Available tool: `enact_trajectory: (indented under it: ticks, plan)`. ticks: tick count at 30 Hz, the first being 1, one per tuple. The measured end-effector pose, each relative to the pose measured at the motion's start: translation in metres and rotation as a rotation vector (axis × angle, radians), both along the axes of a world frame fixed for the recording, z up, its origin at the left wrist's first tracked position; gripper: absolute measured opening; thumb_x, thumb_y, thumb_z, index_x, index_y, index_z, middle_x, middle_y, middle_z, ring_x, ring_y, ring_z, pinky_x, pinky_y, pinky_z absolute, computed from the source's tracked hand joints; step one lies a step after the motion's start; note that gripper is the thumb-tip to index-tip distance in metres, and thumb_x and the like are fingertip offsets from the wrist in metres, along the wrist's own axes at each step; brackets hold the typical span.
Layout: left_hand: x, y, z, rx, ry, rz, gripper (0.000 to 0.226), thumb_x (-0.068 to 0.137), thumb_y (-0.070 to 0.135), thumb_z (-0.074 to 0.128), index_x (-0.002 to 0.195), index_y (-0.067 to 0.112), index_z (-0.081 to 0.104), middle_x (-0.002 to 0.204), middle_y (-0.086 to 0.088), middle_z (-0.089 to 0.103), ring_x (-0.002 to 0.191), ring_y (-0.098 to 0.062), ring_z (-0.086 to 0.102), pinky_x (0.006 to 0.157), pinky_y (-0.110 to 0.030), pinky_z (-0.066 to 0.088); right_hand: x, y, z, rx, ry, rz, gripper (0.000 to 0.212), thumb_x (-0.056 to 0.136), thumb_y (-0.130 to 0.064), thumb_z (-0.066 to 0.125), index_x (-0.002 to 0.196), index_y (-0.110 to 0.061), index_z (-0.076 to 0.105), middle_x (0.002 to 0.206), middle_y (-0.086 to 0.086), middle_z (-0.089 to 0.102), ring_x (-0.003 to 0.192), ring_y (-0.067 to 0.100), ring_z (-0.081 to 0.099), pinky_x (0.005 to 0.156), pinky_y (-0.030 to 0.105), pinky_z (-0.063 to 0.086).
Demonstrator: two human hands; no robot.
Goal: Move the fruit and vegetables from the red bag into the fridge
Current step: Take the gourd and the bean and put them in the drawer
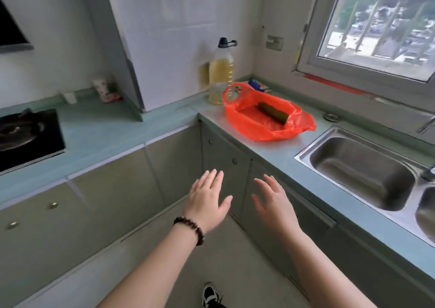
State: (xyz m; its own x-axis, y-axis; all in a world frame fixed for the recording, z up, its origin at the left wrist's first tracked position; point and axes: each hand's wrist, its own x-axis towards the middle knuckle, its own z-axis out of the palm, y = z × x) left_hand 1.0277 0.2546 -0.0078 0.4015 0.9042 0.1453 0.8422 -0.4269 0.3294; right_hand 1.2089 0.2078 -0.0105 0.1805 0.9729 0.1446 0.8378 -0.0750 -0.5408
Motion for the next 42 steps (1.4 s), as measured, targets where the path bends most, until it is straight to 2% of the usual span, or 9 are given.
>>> enact_trajectory:
  ticks: [11,18,22,27,34,39,42]
  plan:
    - [0.077,0.215,-0.006,-0.106,-0.057,-0.141,0.064,0.095,0.043,0.041,0.150,0.019,0.017,0.157,-0.002,0.018,0.146,-0.016,0.010,0.119,-0.032,0.010,0.089,0.184,-0.001,-0.106,0.000,-0.194,0.047,0.094,-0.029,0.049,0.140,-0.022,0.040,0.152,0.002,0.030,0.143,0.019,0.019,0.115,0.035,0.021]
    - [0.128,0.300,-0.013,-0.136,-0.094,-0.232,0.059,0.096,0.039,0.042,0.148,0.019,0.023,0.156,-0.001,0.022,0.144,-0.015,0.014,0.119,-0.032,0.012,0.132,0.252,-0.013,-0.088,0.029,-0.259,0.046,0.093,-0.027,0.052,0.138,-0.021,0.044,0.149,0.001,0.035,0.141,0.019,0.025,0.112,0.036,0.027]
    - [0.157,0.345,-0.020,-0.155,-0.123,-0.270,0.057,0.096,0.038,0.043,0.147,0.018,0.027,0.155,-0.002,0.025,0.144,-0.016,0.016,0.119,-0.035,0.017,0.157,0.300,-0.017,-0.054,0.040,-0.262,0.045,0.093,-0.022,0.052,0.137,-0.017,0.045,0.146,0.002,0.038,0.137,0.019,0.030,0.110,0.029,0.025]
    - [0.195,0.411,-0.031,-0.126,-0.105,-0.296,0.055,0.095,0.036,0.046,0.145,0.016,0.033,0.151,-0.004,0.031,0.142,-0.018,0.022,0.117,-0.035,0.020,0.195,0.373,-0.031,-0.054,0.037,-0.275,0.047,0.093,-0.024,0.053,0.139,-0.019,0.043,0.150,0.004,0.034,0.141,0.020,0.025,0.113,0.035,0.024]
    - [0.270,0.501,-0.046,-0.096,0.026,-0.346,0.057,0.093,0.036,0.048,0.145,0.019,0.032,0.153,-0.004,0.029,0.143,-0.020,0.019,0.117,-0.037,0.018,0.264,0.447,-0.059,-0.084,-0.121,-0.314,0.058,0.083,-0.019,0.061,0.138,-0.015,0.044,0.151,0.014,0.031,0.143,0.032,0.018,0.117,0.047,0.017]
    - [0.315,0.544,-0.056,-0.064,0.295,-0.479,0.066,0.093,0.040,0.046,0.150,0.024,0.016,0.159,-0.001,0.007,0.147,-0.020,-0.003,0.119,-0.040,0.002,0.297,0.466,-0.082,-0.302,-0.215,-0.305,0.070,0.088,-0.041,0.053,0.148,-0.023,0.021,0.158,0.007,0.012,0.146,0.029,0.004,0.118,0.045,0.007]
    - [0.336,0.561,-0.061,-0.026,0.444,-0.622,0.070,0.093,0.044,0.045,0.151,0.024,0.011,0.159,-0.002,0.007,0.146,-0.023,0.001,0.119,-0.041,0.000,0.309,0.471,-0.095,-0.388,-0.214,-0.299,0.077,0.087,-0.048,0.052,0.149,-0.024,0.013,0.158,0.006,0.012,0.146,0.029,0.006,0.118,0.045,0.009]
